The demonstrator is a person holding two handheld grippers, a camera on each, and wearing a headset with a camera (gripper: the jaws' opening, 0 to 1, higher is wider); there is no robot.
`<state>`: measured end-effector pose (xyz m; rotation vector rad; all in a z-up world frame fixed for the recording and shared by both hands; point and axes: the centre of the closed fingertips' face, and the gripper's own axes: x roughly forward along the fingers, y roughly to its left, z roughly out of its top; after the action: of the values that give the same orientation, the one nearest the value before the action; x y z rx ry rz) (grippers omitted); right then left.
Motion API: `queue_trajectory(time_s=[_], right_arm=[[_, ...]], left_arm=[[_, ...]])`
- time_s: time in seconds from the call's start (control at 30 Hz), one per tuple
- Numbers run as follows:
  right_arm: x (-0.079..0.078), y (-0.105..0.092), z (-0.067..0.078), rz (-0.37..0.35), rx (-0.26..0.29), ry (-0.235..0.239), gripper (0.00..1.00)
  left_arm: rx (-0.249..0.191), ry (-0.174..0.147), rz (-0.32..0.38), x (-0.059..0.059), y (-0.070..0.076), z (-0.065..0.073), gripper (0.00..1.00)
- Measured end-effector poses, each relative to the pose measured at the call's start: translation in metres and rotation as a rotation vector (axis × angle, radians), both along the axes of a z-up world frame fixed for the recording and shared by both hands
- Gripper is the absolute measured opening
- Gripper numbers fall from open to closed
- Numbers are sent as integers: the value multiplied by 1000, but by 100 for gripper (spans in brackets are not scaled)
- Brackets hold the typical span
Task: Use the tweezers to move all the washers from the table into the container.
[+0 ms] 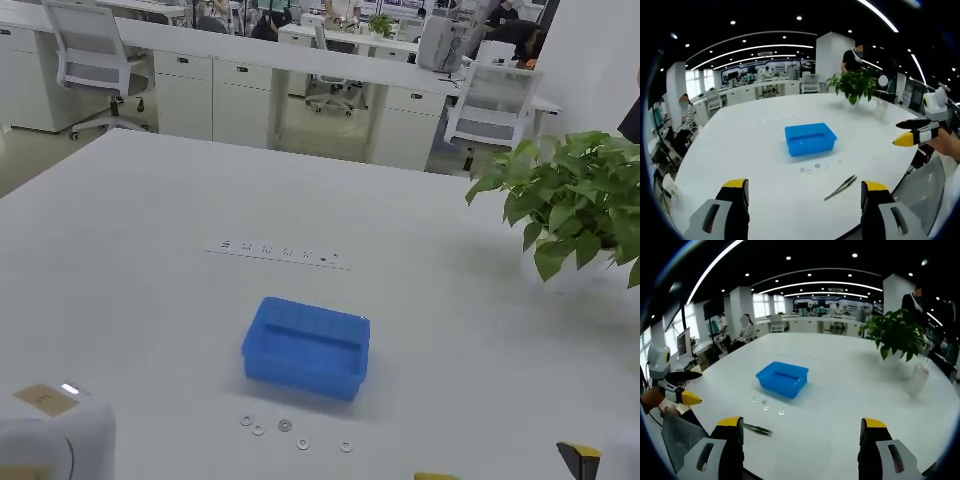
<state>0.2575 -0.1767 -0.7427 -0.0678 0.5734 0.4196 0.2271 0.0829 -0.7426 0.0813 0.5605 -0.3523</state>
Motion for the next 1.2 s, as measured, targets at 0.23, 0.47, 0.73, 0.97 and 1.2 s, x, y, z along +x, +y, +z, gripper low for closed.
queue_trajectory(time_s=[0.23,0.47,0.73,0.97,1.2], right_arm=[[2,1,1,1,2,-3,96],[1,2,-1,3,-1,3,96],[2,0,-1,4,-5,5,96],[2,-1,-2,6,-10,10,96],[2,-2,-1,10,-15,9,96]], left_arm=[[5,6,-7,2,1,-2,95],[8,7,-10,4,0,-2,94],[16,9,-14,5,-1,-2,94],[8,21,-53,6,-10,-5,90],[78,41,-172,10,-21,-20,80]])
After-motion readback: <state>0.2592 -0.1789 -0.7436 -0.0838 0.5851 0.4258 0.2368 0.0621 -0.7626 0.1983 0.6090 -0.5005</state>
